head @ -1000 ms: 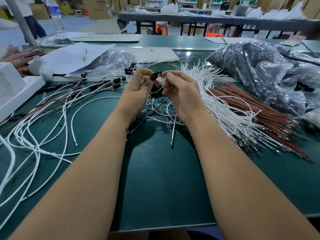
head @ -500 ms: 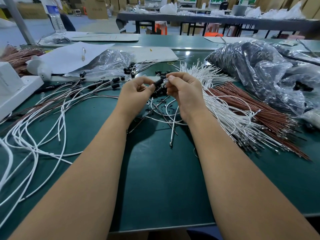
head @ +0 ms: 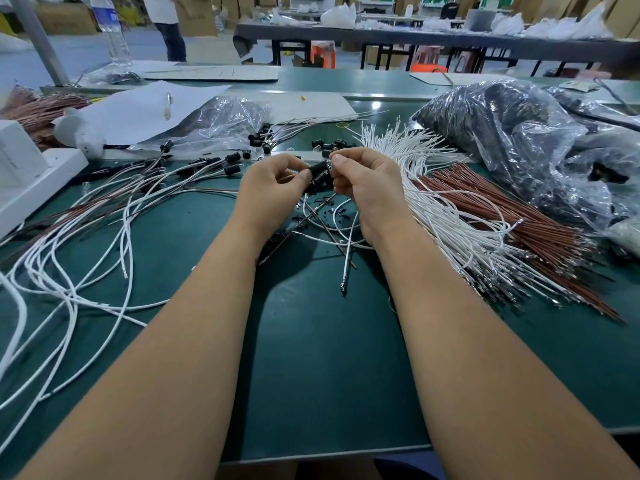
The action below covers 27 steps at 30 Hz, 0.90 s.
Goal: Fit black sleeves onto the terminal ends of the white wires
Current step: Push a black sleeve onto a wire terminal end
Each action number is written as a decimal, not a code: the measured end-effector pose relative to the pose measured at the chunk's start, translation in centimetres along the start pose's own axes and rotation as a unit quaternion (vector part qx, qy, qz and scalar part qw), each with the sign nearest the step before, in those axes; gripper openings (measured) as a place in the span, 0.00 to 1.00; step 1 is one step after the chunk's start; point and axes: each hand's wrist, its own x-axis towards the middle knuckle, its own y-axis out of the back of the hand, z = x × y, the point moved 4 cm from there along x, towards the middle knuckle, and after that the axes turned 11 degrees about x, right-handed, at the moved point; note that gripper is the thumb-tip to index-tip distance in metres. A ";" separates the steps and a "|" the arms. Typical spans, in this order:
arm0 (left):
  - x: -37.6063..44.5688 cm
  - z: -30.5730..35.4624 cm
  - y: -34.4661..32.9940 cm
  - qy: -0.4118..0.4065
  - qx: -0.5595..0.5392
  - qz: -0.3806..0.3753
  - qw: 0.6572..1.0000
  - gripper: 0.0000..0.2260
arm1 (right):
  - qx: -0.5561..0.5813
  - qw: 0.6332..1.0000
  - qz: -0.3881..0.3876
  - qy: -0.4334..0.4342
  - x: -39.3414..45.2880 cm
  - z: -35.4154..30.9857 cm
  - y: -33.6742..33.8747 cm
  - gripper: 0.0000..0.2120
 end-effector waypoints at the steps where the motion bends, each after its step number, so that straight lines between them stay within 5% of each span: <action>1: 0.0 0.0 0.0 -0.002 0.011 0.004 1.000 0.03 | -0.007 1.000 -0.001 0.001 0.0 0.0 0.0 0.07; 27: -0.2 0.9 0.3 -0.059 0.109 0.038 0.992 0.02 | -0.110 0.994 0.014 0.001 0.3 0.8 0.3 0.07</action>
